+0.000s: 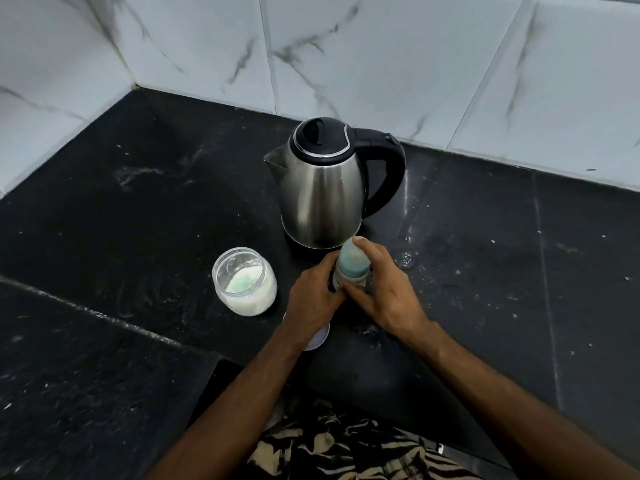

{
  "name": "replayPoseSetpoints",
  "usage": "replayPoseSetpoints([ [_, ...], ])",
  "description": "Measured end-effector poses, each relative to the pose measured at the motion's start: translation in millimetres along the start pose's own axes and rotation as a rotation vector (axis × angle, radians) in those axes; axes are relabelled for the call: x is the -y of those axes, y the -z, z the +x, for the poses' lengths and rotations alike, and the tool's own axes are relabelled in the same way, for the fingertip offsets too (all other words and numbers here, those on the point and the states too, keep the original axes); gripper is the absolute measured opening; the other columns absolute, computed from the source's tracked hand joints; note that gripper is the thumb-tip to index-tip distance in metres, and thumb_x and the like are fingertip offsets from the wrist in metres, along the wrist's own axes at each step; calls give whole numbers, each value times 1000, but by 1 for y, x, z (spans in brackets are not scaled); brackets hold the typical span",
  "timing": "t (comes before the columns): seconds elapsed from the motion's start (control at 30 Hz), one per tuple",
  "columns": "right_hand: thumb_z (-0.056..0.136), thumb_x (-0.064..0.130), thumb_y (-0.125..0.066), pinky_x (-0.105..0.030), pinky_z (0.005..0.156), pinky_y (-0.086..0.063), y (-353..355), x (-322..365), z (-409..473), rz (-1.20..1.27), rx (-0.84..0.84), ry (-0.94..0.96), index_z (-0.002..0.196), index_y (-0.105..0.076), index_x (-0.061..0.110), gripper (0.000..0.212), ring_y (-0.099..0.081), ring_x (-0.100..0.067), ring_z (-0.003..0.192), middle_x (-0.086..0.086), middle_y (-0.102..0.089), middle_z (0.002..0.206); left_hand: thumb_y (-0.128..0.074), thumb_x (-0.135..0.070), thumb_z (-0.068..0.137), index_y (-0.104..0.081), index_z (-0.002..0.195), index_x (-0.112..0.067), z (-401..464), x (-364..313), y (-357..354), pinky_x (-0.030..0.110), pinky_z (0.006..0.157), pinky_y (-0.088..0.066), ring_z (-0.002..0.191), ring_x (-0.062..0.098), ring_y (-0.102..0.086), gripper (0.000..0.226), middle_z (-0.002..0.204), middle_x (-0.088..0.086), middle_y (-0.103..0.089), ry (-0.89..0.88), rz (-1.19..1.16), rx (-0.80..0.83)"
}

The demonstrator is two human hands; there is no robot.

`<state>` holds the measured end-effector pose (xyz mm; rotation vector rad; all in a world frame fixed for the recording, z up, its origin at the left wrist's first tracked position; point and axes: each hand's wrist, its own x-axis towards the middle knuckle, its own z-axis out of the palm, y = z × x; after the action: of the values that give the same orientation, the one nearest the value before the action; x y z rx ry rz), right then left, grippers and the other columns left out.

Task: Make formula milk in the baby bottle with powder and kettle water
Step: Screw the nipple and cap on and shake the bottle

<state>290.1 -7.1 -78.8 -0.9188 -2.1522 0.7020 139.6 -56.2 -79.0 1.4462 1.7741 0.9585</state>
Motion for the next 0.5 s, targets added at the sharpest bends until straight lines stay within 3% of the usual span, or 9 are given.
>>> replayPoseSetpoints([
  [0.2, 86, 27, -77, -20, 84, -52, -8, -4, -2, -23, -49, -48, 143, -30, 36, 74, -54, -1, 110, 0, -54, 135, -54, -49, 74, -45, 133, -43, 1, 3, -1, 44, 89, -54, 109, 15, -67, 59, 119, -10, -70, -2, -5, 4],
  [0.3, 86, 26, -77, -21, 82, -53, -13, -8, -2, 3, -72, -61, 142, -33, 32, 71, -59, -10, 110, -3, -56, 134, -54, -46, 76, -47, 133, -41, 1, 5, -2, 44, 90, -54, 111, 17, -67, 58, 120, -9, -70, -2, -12, 9],
  [0.4, 86, 36, -70, -27, 85, -55, -15, -10, -2, 13, -82, -50, 140, -35, 32, 65, -62, -16, 112, -5, -57, 136, -55, -42, 77, -47, 133, -41, 2, 6, -2, 45, 90, -53, 111, 19, -67, 56, 120, -6, -71, -6, -19, 6],
  [0.5, 86, 43, -65, -23, 86, -53, -16, -11, -1, 15, -78, -59, 139, -33, 36, 63, -60, -13, 113, -3, -56, 136, -54, -43, 78, -46, 132, -42, 3, 7, -2, 46, 91, -53, 111, 19, -66, 55, 120, -6, -71, -10, -19, 7],
])
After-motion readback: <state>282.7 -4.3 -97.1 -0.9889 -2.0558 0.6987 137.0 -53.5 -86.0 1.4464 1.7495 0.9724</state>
